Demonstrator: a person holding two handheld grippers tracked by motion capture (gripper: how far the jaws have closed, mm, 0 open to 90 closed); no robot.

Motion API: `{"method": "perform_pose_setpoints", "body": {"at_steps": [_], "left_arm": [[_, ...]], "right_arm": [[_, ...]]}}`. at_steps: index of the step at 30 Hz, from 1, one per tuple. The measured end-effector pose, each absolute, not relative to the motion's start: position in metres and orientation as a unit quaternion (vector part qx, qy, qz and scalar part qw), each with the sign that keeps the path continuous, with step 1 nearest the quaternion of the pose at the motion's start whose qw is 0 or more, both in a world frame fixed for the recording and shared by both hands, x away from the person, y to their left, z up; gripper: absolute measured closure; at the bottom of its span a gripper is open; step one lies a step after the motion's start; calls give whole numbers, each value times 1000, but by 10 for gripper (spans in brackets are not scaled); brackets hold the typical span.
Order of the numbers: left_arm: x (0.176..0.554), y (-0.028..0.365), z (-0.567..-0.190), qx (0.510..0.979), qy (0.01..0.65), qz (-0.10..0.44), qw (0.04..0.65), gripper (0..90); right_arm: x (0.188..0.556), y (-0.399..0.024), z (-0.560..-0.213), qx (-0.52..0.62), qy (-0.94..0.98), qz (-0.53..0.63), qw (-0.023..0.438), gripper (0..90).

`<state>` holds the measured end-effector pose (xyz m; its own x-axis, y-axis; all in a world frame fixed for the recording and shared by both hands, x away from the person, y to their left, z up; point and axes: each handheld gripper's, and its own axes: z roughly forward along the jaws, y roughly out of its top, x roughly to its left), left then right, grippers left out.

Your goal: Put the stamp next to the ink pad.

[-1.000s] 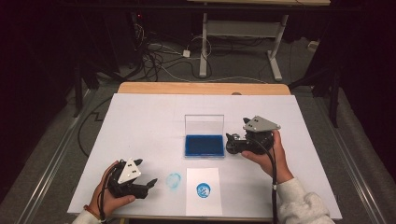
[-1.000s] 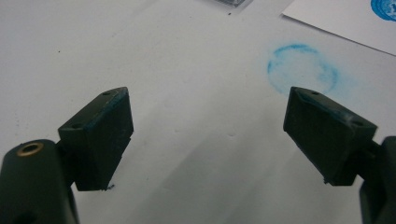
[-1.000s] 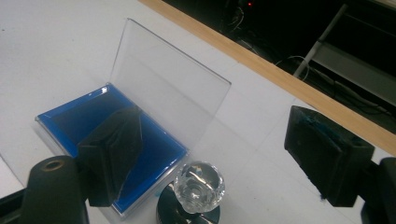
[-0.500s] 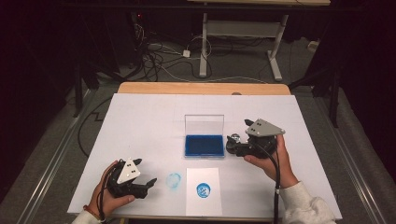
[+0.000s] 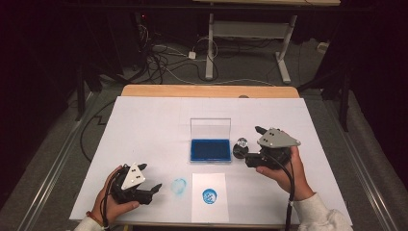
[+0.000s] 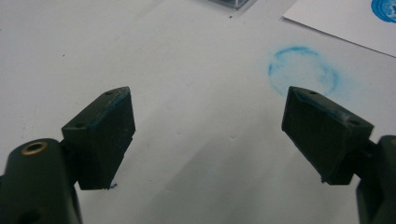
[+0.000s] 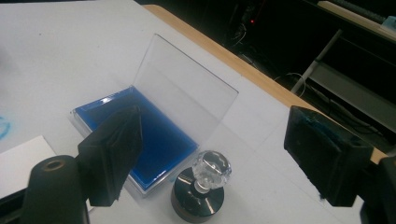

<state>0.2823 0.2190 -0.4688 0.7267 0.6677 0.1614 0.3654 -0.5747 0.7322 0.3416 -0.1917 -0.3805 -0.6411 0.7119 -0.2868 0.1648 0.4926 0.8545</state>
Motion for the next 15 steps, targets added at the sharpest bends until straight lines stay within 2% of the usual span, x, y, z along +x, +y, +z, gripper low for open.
{"method": "perform_pose_setpoints", "body": {"at_steps": [15], "left_arm": [[281,218,-467,861,295,230,346,166]], "right_arm": [[326,-201,-381,265,798,419,344,200]]}}
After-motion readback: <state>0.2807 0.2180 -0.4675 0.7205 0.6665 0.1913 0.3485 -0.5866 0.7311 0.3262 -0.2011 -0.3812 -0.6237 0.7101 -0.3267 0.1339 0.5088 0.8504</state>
